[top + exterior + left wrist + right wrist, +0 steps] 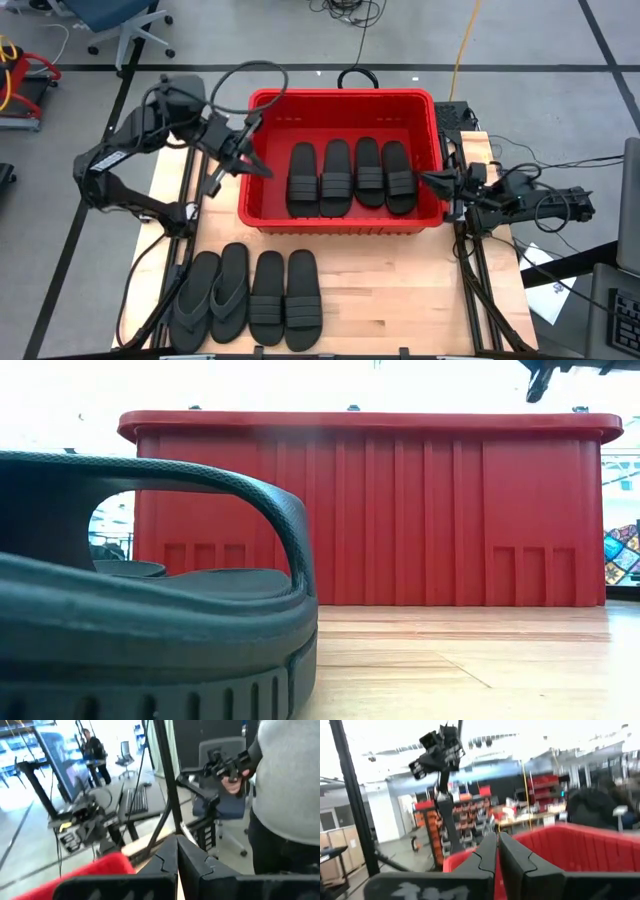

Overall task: Pick and place slides into bin
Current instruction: Put the black slide into the red container

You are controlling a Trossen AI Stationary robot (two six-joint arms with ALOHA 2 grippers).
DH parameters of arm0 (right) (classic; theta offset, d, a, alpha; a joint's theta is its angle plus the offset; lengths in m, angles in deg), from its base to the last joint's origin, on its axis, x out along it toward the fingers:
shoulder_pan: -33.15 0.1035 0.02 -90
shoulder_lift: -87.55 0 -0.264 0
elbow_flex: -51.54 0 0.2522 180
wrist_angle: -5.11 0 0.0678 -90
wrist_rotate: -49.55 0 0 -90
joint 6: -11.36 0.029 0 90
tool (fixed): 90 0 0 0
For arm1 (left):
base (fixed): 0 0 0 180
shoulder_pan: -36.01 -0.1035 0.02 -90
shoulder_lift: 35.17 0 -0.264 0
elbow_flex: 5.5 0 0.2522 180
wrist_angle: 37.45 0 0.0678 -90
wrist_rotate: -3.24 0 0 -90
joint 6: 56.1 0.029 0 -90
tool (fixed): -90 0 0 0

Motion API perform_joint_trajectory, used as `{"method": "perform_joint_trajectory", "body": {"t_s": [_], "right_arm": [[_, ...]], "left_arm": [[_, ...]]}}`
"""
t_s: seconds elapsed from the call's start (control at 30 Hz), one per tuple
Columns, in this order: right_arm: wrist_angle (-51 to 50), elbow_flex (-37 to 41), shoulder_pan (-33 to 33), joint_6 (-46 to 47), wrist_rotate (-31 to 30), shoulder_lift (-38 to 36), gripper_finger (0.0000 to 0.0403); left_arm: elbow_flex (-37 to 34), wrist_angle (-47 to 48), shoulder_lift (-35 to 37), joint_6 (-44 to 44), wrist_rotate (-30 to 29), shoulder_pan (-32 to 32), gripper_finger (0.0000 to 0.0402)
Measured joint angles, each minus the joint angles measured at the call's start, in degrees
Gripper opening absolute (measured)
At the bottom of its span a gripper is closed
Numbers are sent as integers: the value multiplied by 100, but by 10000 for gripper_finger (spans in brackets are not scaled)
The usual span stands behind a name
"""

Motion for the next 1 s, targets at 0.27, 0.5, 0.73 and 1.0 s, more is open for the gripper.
{"method": "perform_joint_trajectory", "body": {"t_s": [0.27,0.5,0.73,1.0], "right_arm": [[-160,-1131,4,-716,750,1170,2],[-1841,-3378,12,-719,1803,3271,1],[-1997,-4514,463,-535,1729,4713,1],[-1010,-4568,760,-27,1039,5272,1]], "left_arm": [[-10,335,55,-498,-784,851,1],[-9,662,365,-283,-1034,1143,0],[-9,1459,1105,13,-1850,1318,0],[-1245,1768,2762,-59,-2290,737,0]]}}
